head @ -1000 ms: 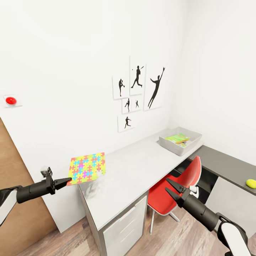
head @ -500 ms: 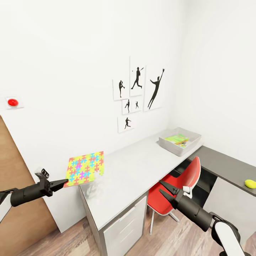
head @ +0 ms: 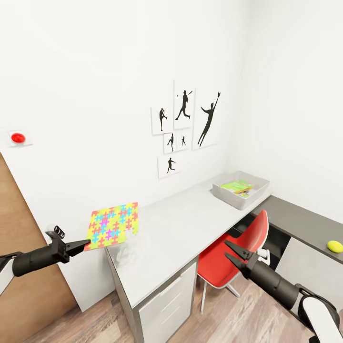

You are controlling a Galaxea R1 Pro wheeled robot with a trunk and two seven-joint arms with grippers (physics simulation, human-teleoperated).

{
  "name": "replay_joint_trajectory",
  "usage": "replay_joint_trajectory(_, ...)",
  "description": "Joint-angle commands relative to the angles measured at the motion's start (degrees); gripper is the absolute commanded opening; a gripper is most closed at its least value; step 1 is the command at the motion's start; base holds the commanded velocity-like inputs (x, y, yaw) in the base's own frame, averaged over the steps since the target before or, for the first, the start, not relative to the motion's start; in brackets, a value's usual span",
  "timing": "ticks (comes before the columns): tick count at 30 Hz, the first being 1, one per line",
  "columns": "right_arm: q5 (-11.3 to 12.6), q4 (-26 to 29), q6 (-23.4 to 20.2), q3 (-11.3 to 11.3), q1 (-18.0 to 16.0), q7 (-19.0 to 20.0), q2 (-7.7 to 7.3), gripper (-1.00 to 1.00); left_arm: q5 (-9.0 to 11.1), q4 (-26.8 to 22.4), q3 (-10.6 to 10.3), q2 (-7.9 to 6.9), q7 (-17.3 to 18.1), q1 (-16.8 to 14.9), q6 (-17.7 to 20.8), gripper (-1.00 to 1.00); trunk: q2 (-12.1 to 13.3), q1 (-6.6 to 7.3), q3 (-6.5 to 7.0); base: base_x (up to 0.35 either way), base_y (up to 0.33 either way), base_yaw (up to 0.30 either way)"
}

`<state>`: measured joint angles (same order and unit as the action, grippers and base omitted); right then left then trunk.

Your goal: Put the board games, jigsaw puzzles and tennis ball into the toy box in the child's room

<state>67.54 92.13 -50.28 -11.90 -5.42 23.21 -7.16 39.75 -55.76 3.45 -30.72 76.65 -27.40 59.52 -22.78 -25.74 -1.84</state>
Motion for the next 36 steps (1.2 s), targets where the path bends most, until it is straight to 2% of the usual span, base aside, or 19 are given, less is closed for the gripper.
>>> replay_joint_trajectory(1,-0.16,0.01,-0.78,-0.15,-0.09,0.25,-0.08,1.00,0.14,-0.01,-0.02,-0.02,0.10,-0.05,0.48,-1.00,-0.13,-0.04,-0.14,0.000,0.000,0.000)
replay_joint_trajectory(4,-0.14,0.05,-4.54,-0.52,-0.56,0.09,0.24,1.00,0.29,-0.19,0.01,-0.12,0.92,-0.07,0.48,-1.00,-0.13,-0.04,-0.14,0.000,0.000,0.000)
replay_joint_trajectory(7,-0.07,0.05,-7.19,-0.16,-2.87,-0.07,0.84,1.00,0.17,-0.33,0.10,-0.19,3.38,-0.54,0.48,-1.00,-0.13,-0.04,-0.14,0.000,0.000,0.000)
replay_joint_trajectory(9,-0.19,0.01,-8.06,0.86,-4.19,-0.95,1.07,1.00,0.10,-0.47,0.07,-0.27,4.59,-1.25,0.48,-1.00,-0.13,-0.04,-0.14,0.000,0.000,0.000)
replay_joint_trajectory(11,-0.17,-0.01,-8.58,1.78,-5.05,-3.90,0.67,1.00,0.03,-0.47,0.02,-0.41,5.07,-1.81,0.48,-1.00,-0.13,-0.04,-0.14,0.000,0.000,0.000)
replay_joint_trajectory(15,0.09,-0.02,-8.81,2.26,-5.33,-5.67,1.14,1.00,-0.14,-1.00,-0.28,-0.50,5.31,-2.08,0.48,-1.00,-0.13,-0.04,-0.14,0.000,0.000,0.000)
replay_joint_trajectory(23,0.19,-0.02,-8.34,2.45,-4.84,-5.86,1.40,1.00,-0.13,-0.98,-0.61,-0.74,5.47,-2.13,0.48,-1.00,-0.13,-0.04,-0.14,0.000,0.000,0.000)
replay_joint_trajectory(36,0.50,-0.02,-8.25,1.00,-4.42,-5.71,1.36,1.00,-0.20,-0.98,-0.74,-0.83,5.44,-2.13,0.48,-1.00,-0.13,-0.04,-0.14,0.000,0.000,0.000)
